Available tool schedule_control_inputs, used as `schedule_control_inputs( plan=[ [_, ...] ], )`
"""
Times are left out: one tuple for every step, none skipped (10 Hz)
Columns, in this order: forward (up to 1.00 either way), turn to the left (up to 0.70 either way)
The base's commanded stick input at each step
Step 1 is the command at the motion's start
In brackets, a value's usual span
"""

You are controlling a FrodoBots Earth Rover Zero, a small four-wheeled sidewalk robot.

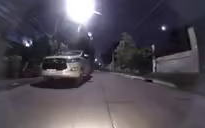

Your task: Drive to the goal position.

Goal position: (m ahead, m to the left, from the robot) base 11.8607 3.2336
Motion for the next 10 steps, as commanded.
schedule_control_inputs(
  plan=[
    [0.50, 0.00],
    [0.50, 0.00],
    [0.50, 0.00],
    [0.50, 0.00],
    [0.50, 0.00],
    [0.50, 0.00],
    [0.50, 0.00],
    [0.50, 0.00],
    [0.50, 0.00],
    [0.50, 0.00]
  ],
)
